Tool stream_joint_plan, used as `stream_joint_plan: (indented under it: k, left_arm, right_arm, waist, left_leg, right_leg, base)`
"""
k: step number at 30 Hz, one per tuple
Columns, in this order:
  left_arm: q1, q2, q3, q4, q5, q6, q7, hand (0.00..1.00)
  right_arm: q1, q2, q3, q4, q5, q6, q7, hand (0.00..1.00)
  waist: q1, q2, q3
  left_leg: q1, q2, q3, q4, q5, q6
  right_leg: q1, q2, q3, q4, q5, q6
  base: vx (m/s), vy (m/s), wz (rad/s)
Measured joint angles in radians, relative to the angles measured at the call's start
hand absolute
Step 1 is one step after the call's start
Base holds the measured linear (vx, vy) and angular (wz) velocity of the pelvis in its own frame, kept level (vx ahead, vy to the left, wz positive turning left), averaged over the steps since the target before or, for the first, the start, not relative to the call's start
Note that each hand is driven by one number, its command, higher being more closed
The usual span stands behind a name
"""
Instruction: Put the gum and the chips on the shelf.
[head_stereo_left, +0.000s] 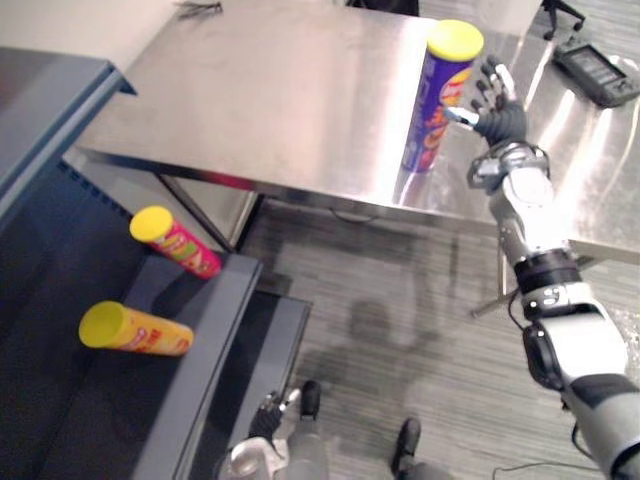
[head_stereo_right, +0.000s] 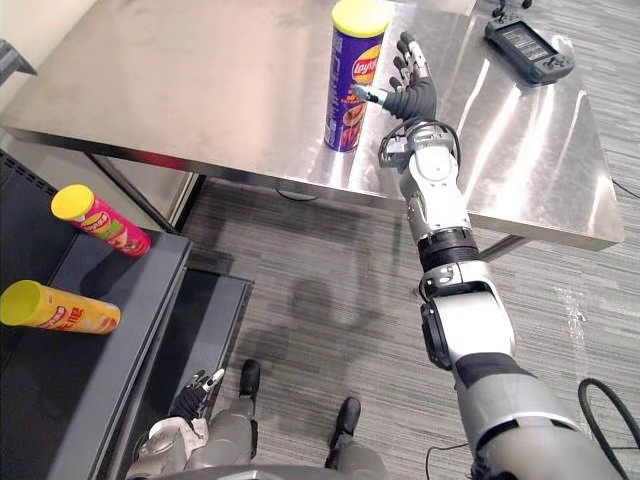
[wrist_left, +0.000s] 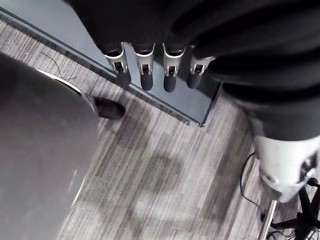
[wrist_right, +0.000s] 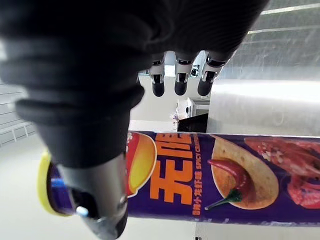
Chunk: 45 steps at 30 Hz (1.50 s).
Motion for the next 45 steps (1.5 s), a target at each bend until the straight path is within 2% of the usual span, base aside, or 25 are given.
stream_joint_plan:
  k: [11,12,39,42,45]
  left_arm:
    - [-0.004,0.004,-0.003,-0.001,0.0,-0.002,0.003,0.0]
    - [-0.007,0.006,-0.008,-0.002,-0.001,-0.002,0.003,0.0]
    - [-0.013,0.008,-0.011,-0.007,0.001,-0.007,0.018,0.0]
    - [-0.013,0.008,-0.009,-0.005,0.002,-0.006,0.018,0.0]
    - [-0.012,0.005,0.01,-0.001,0.005,0.001,0.018,0.0]
  right_arm:
    - [-0.028,0.025,0.021,0.051,-0.001,0.005,0.001,0.0]
    - [-0.031,0.025,0.021,0.051,-0.001,0.005,0.002,1.0]
    - [-0.042,0.054,0.021,0.075,-0.002,0.005,0.0,1.0]
    - [0.022,0.058,0.021,-0.026,-0.006,0.021,-0.004,1.0]
    - [0.145,0.055,0.017,-0.228,-0.012,0.022,-0.007,1.0]
  waist:
    - [0.003,-0.004,0.005]
    - [0.003,-0.004,0.009]
    - [0.007,-0.01,0.024]
    - [0.003,-0.01,0.023]
    - [-0.005,-0.01,0.023]
  left_leg:
    - [-0.013,0.012,-0.017,0.0,0.01,-0.008]
    - [-0.015,0.014,-0.017,0.0,0.011,-0.009]
    - [0.0,0.026,0.004,0.003,0.013,-0.011]
    - [0.007,0.027,0.01,0.002,0.013,-0.011]
    - [0.018,0.028,0.017,0.002,0.012,-0.012]
  right_leg:
    - [-0.002,0.01,-0.012,0.0,0.0,0.0]
    - [-0.002,0.01,-0.016,-0.001,0.0,0.0]
    - [0.009,0.02,-0.003,-0.014,0.007,-0.01]
    - [0.016,0.021,0.001,-0.019,0.008,-0.012]
    - [0.021,0.022,0.008,-0.019,0.01,-0.013]
  base:
    - [0.0,-0.001,0.02]
    - [-0.02,0.001,0.06]
    - [0.0,0.0,-0.01]
    - [0.0,-0.004,-0.05]
    - [0.0,-0.002,-0.07]
